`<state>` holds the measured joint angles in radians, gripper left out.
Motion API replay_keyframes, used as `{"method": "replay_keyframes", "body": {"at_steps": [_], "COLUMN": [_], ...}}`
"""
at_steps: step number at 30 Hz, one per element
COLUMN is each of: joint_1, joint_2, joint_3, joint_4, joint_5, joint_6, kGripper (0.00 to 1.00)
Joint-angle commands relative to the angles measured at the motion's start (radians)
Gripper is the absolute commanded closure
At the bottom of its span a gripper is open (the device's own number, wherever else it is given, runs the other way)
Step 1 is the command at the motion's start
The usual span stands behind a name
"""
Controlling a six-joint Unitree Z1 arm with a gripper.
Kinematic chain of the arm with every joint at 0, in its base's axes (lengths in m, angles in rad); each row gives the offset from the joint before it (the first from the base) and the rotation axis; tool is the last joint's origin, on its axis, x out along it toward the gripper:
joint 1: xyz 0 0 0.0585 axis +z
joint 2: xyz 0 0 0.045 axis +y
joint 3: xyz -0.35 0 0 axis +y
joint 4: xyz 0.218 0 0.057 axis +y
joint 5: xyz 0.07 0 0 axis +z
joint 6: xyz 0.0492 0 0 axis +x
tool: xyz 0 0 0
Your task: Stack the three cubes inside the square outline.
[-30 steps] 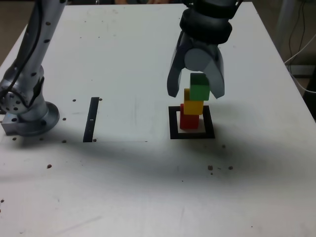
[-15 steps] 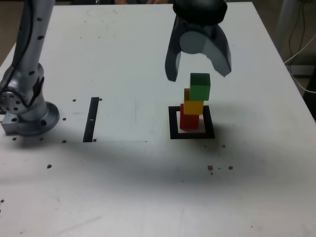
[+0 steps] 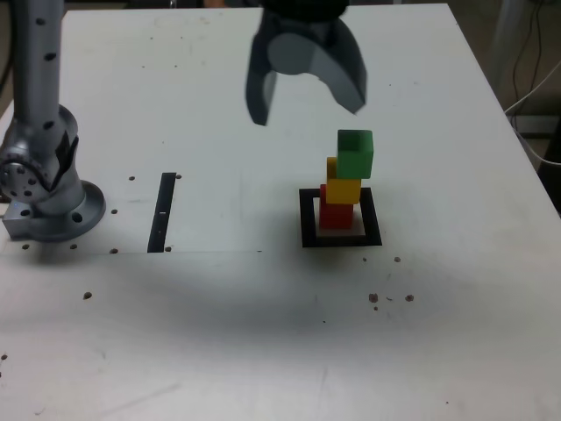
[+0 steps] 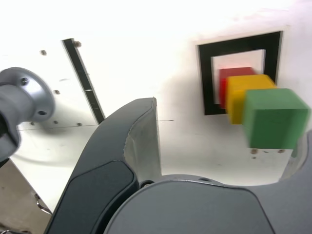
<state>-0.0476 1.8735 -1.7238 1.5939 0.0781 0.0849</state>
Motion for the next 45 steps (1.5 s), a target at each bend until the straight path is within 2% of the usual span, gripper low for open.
{"method": "replay_keyframes", "body": {"at_steps": [1,12,19,37,45], "joint_1": [0.011,0.076,0.091,0.095,0.096], "joint_2": [-0.035,-0.239,-0.315,-0.345,-0.335], "joint_3": [0.057,0.412,0.581,0.936,0.996], "joint_4": [-0.003,-0.129,-0.217,-0.505,-0.57], "joint_5": [0.007,0.009,0.009,-0.022,-0.033], "joint_6": [-0.01,-0.022,-0.023,-0.031,-0.031], "kGripper": [0.01,0.01,0.01,0.0,0.0]}}
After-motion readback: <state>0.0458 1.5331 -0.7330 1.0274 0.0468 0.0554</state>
